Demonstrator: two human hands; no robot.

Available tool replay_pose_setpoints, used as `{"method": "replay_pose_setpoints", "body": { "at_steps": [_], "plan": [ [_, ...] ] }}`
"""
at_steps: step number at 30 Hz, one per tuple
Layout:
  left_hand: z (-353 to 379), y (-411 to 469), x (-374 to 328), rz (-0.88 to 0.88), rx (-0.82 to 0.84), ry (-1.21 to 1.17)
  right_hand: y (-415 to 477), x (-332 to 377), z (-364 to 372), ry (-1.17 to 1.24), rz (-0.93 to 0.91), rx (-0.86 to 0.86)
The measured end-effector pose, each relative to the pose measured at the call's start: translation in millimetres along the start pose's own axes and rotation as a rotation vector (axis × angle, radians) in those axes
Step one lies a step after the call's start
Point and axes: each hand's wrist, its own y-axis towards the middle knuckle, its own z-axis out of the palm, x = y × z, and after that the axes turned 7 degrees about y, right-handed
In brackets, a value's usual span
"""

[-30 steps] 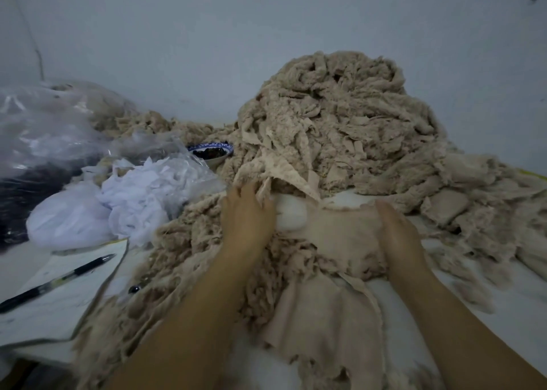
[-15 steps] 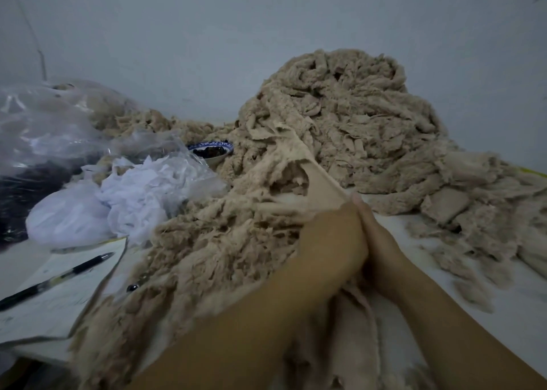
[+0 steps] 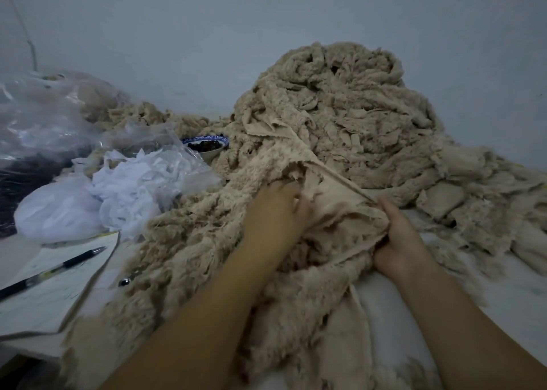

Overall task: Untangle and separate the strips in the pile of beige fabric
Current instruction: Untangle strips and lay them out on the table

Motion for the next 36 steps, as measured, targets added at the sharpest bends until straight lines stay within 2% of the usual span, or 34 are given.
{"method": "replay_pose_setpoints", "body": {
  "at_steps": [1, 4, 5, 7, 10, 13, 16, 18, 19, 21, 22, 24, 26, 27, 29, 31, 32, 33, 34, 36],
  "plan": [
    [-3, 2, 17, -0.069, 0.013, 0.103, 0, 1, 0, 0.013, 0.007, -0.006],
    [-4, -7, 57, -0.310, 0.196, 0.315, -7, 3, 5, 0.021, -0.022, -0.003],
    [-2, -10, 66, -0.361, 0.246, 0.326, -6, 3, 5, 0.035, -0.016, -0.013],
    [-4, -10, 74, -0.389, 0.243, 0.229, -10, 2, 6, 0.058, -0.018, -0.010],
    [-14, -3, 69, -0.360, 0.043, -0.182, -9, 0, 7, 0.096, -0.049, -0.048],
    [-46, 15, 52, -0.470, -0.172, -0.835, -7, -5, 5, -0.183, -0.218, -0.120],
    [-67, 36, 36, -0.547, -0.131, -1.233, -6, -11, 5, -0.742, -0.564, -0.218],
    [-64, 45, 19, -0.545, -0.037, -1.356, -10, -13, 11, -0.864, -0.763, -0.178],
    [-58, 48, 12, -0.548, 0.002, -1.389, -14, -14, 16, -0.863, -0.828, -0.096],
    [-42, 49, 2, -0.560, 0.031, -1.383, -23, -20, 25, -0.898, -0.845, 0.171],
    [-34, 48, 0, -0.557, 0.044, -1.369, -26, -25, 27, -0.963, -0.759, 0.313],
    [-16, 42, -5, -0.533, 0.123, -1.340, -25, -39, 26, -1.242, -0.560, 0.529],
    [-7, 40, -7, -0.514, 0.172, -1.261, -16, -48, 22, -1.559, -0.561, 0.597],
    [-8, 42, -6, -0.514, 0.133, -1.245, -14, -47, 23, -1.574, -0.577, 0.567],
    [-18, 54, 2, -0.558, -0.020, -1.259, -13, -42, 24, -1.370, -0.632, 0.429],
    [-33, 70, 14, -0.617, -0.171, -1.230, -10, -31, 24, -1.034, -0.651, 0.143],
    [-37, 77, 24, -0.621, -0.217, -1.127, -7, -25, 22, -0.864, -0.646, 0.006],
    [-37, 82, 35, -0.592, -0.213, -0.968, -4, -20, 19, -0.734, -0.635, -0.104],
    [-34, 87, 48, -0.544, -0.140, -0.768, 0, -16, 14, -0.665, -0.605, -0.174],
    [-27, 84, 67, -0.496, 0.153, -0.266, 3, -15, 8, -0.687, -0.537, -0.236]
  ]
}}
